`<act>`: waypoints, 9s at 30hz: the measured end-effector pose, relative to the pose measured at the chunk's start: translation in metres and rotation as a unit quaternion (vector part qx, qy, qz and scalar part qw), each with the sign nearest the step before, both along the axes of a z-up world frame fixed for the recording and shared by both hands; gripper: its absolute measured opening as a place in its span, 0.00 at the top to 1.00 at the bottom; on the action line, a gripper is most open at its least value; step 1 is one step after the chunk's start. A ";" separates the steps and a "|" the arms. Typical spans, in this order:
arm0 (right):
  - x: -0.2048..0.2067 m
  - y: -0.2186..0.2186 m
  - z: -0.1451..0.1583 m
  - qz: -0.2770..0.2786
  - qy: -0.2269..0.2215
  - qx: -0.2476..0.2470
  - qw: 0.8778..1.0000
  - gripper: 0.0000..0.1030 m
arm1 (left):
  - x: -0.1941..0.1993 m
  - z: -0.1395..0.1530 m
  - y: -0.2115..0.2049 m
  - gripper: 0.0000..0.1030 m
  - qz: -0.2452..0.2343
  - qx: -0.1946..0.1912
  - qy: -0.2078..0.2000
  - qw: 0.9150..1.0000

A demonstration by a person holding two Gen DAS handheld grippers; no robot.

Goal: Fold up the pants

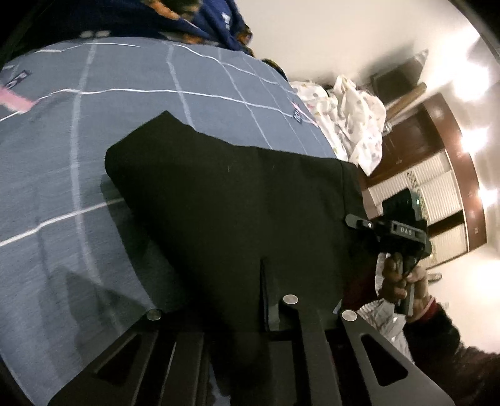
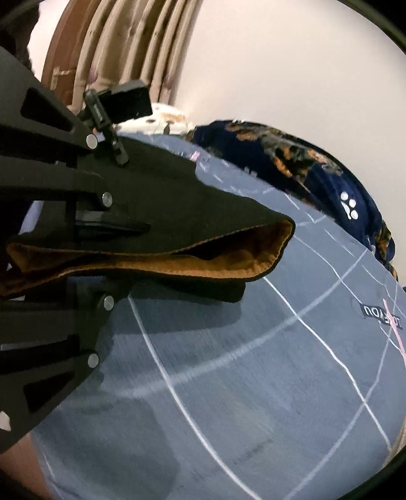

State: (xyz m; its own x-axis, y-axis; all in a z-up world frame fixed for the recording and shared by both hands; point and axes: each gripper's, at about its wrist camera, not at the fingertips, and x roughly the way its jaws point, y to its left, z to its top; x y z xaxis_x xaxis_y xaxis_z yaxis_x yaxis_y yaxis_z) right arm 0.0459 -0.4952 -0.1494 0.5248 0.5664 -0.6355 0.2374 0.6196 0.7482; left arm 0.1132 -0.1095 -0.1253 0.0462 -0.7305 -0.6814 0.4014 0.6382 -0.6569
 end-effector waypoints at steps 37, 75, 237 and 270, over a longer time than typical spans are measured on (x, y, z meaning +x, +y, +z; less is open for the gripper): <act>0.068 0.133 -0.030 0.151 -0.005 0.051 0.987 0.51 | -0.009 -0.028 0.138 0.66 0.104 0.022 0.019 0.994; 0.066 0.160 -0.020 0.107 0.012 -0.061 0.992 0.70 | -0.028 -0.014 0.107 0.72 0.073 0.088 -0.091 0.989; 0.150 0.285 0.021 0.178 -0.043 0.043 0.982 0.82 | 0.023 0.077 0.205 0.90 0.176 0.185 -0.210 0.944; 0.233 0.279 0.019 0.170 -0.055 0.056 0.982 0.82 | 0.121 0.065 0.203 0.90 0.198 0.195 -0.216 0.936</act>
State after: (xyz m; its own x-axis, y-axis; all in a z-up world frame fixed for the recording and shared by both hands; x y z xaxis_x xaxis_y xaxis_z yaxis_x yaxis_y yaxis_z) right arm 0.2784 -0.2163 -0.1308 0.3548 0.7838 -0.5097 -0.0559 0.5620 0.8252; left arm 0.2344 0.0936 -0.0601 0.5938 -0.2964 -0.7480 0.2566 0.9509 -0.1730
